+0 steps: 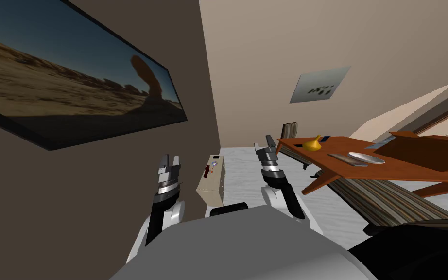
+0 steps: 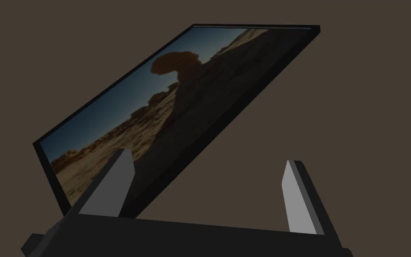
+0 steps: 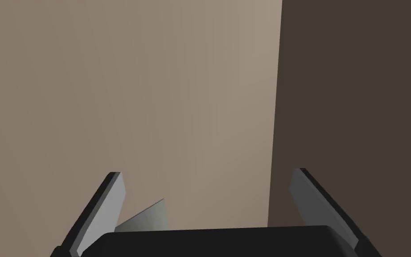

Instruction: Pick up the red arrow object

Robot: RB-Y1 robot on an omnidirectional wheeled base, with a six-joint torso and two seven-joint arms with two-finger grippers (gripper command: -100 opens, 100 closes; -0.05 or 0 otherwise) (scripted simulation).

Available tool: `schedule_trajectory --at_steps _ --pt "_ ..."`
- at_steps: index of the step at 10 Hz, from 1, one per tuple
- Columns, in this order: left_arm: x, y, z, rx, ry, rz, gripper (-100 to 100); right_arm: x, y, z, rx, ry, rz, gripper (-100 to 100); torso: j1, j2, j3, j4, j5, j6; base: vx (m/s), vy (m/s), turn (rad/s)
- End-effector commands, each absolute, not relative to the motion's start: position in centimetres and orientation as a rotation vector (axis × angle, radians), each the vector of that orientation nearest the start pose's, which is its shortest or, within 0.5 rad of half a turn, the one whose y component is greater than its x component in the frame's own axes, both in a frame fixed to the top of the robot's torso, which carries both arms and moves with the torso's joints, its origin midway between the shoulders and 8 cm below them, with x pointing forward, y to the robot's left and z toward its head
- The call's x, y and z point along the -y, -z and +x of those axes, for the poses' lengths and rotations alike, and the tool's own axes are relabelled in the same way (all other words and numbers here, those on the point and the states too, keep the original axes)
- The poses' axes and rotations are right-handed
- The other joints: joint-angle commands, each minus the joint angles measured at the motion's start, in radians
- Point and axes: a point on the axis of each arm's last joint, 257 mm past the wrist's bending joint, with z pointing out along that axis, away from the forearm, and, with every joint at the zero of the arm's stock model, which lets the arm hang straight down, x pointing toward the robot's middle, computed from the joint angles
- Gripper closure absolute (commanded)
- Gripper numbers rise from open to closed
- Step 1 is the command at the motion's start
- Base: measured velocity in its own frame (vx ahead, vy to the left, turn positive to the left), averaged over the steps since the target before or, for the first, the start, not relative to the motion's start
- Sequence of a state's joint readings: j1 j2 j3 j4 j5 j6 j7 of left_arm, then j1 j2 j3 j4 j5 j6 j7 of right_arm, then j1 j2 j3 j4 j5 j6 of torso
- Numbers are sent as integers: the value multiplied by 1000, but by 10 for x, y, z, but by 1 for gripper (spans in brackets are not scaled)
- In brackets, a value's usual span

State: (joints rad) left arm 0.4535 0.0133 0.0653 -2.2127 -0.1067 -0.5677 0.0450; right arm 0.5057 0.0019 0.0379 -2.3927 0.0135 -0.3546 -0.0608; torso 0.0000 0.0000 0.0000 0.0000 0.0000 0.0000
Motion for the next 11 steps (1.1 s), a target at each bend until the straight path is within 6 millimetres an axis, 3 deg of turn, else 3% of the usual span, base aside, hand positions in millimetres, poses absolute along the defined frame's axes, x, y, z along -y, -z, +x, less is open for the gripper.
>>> schedule_trajectory --at_steps 1,5,11 --pt "-279 -15 351 -683 1246 -547 -100 266 -45 346 -627 -1376 711 0 0 0 0 0 0 0 -10 1 -51" --pt "-276 23 363 -815 1263 -569 -100 266 -45 346 -627 -1376 711 0 1 3 2 1 0 0 -41 11 -104" --pt "-288 123 371 -1043 1266 -723 -100 266 -45 346 -627 -1376 711 0 3 7 4 2 1 0 -90 25 -167"
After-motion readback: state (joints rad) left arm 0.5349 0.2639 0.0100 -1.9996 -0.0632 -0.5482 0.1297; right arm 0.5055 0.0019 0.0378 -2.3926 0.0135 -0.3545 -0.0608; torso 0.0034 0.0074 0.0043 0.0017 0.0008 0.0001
